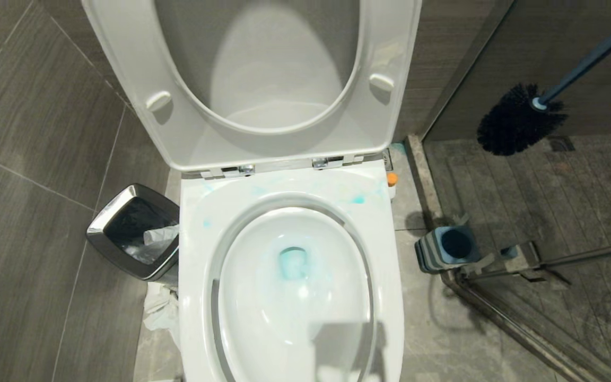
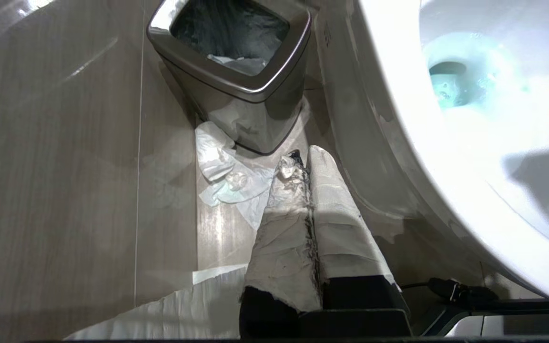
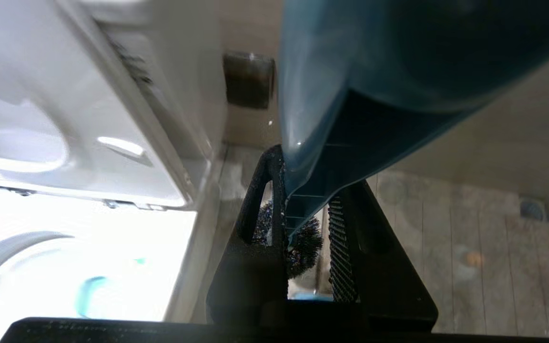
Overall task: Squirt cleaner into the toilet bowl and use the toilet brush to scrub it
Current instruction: Scrub the toilet bowl
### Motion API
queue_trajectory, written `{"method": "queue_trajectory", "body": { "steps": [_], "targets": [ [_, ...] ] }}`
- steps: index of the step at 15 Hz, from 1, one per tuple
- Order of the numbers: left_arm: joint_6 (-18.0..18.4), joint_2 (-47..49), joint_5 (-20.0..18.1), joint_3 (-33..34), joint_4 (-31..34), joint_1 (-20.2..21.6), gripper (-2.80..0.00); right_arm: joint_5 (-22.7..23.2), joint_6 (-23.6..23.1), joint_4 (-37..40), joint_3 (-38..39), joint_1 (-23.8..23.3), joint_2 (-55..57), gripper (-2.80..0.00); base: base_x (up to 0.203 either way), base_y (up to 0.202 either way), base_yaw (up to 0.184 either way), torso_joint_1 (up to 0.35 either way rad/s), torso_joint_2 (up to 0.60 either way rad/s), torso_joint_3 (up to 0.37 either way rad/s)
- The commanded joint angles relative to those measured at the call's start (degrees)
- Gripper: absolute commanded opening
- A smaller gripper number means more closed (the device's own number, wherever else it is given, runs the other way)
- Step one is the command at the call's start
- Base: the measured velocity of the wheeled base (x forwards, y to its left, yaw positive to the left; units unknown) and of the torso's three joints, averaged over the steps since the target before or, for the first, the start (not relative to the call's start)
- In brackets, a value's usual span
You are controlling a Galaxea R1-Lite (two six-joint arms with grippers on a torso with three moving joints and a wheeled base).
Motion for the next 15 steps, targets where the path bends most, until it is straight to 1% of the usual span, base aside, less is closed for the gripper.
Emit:
{"method": "queue_trajectory", "body": {
  "steps": [1, 4, 8, 11, 13, 15],
  "targets": [
    [0.0, 0.0, 0.0, 0.0, 0.0, 0.1, -2.8, -2.5, -1.6, -0.1, -2.0, 5.0, 3.4, -2.8, 0.0, 0.0, 0.0, -0.002, 0.0, 0.2],
    [0.0, 0.0, 0.0, 0.0, 0.0, 0.0, -2.8, -4.7, -2.1, -0.2, -2.5, 8.1, 4.6, -2.8, 0.0, 0.0, 0.0, 0.003, 0.0, 0.206],
    [0.0, 0.0, 0.0, 0.0, 0.0, 0.1, -2.8, -8.1, -2.1, -0.7, -2.5, 14.1, 7.9, -2.8, 0.0, 0.0, 0.0, 0.0, 0.0, 0.203],
    [0.0, 0.0, 0.0, 0.0, 0.0, 0.1, -2.8, -11.8, -2.1, -4.8, -2.7, 18.2, 12.9, -2.8, 0.0, 0.0, 0.0, 0.001, 0.0, 0.199],
    [0.0, 0.0, 0.0, 0.0, 0.0, 0.1, -2.8, -12.7, -1.9, -7.4, -2.7, 19.7, 16.2, -2.8, 0.0, 0.0, 0.0, 0.004, 0.0, 0.202],
    [-0.1, 0.0, 0.0, 0.0, 0.0, 0.1, -2.8, -12.9, -1.6, -8.6, -2.7, 20.1, 19.7, -2.8, 0.0, 0.0, 0.0, 0.004, 0.0, 0.211]
  ]
}}
